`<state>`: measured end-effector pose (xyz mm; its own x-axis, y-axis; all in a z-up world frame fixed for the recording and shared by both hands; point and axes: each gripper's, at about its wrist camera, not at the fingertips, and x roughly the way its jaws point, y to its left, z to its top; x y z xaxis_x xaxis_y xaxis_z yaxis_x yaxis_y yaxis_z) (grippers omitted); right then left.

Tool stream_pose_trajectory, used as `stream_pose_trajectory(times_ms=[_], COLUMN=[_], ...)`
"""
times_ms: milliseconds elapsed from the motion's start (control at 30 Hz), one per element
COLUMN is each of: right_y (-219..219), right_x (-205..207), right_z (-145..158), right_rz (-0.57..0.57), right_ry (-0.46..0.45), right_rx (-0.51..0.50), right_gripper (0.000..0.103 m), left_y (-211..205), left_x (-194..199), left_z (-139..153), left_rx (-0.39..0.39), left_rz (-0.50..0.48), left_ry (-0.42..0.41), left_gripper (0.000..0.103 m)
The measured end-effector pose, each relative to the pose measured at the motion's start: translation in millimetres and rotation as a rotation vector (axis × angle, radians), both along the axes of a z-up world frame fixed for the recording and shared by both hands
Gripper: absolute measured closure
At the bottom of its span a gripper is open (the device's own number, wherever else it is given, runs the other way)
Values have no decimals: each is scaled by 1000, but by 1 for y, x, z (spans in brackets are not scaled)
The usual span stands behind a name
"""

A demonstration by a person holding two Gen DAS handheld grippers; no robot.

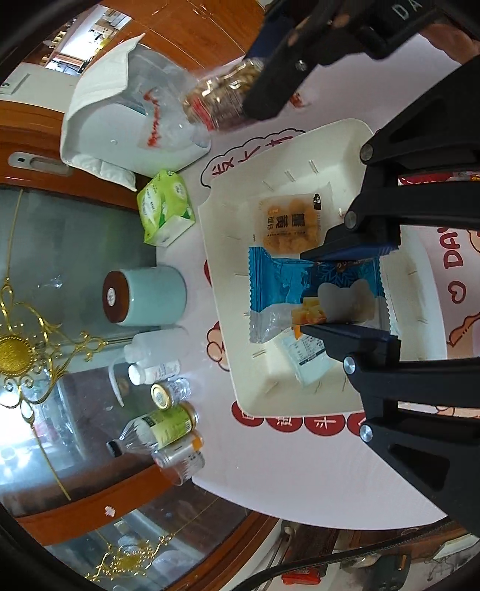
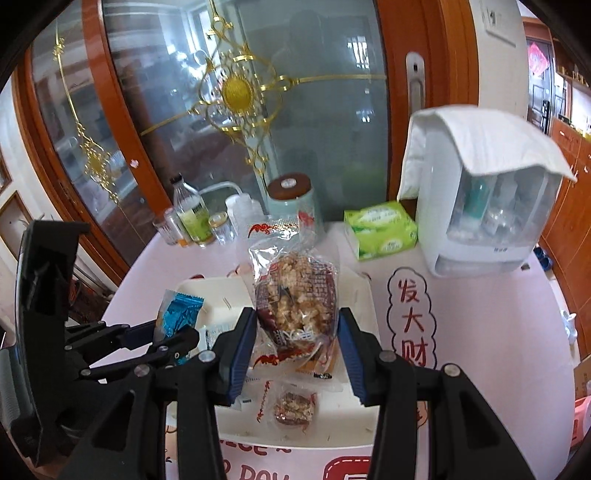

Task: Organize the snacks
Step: 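Carry both snacks over the white tray and open both tools to drop them, then withdraw both open tools from the tray back toward the snack pile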

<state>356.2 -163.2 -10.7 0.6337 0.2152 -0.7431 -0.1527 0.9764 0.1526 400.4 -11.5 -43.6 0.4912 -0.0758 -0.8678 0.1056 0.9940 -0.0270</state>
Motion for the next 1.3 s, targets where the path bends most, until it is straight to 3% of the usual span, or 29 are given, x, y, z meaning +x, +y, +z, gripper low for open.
stream_pose_trajectory(times_ms=[167, 233, 300, 367, 533, 1300], right_y=[4, 3, 2, 1, -2, -16], right_x=[4, 6, 6, 5, 0, -71], right_z=[-16, -21, -24, -25, -23, 9], right_rz=[2, 5, 0, 2, -17, 7], right_ry=[43, 69, 77, 82, 87, 68], right_rx=[-11, -2, 1, 13, 18, 66], right_gripper=[57, 54, 54, 52, 40, 39], left_y=[-1, 0, 1, 2, 2, -2], left_x=[5, 6, 6, 2, -4, -86], left_z=[-12, -16, -19, -18, -16, 36], left_rx=[-9, -9, -18, -23, -13, -3], left_rz=[1, 7, 1, 1, -12, -41], left_ry=[22, 31, 38, 28, 28, -57], left_gripper=[73, 62, 17, 8, 8, 8])
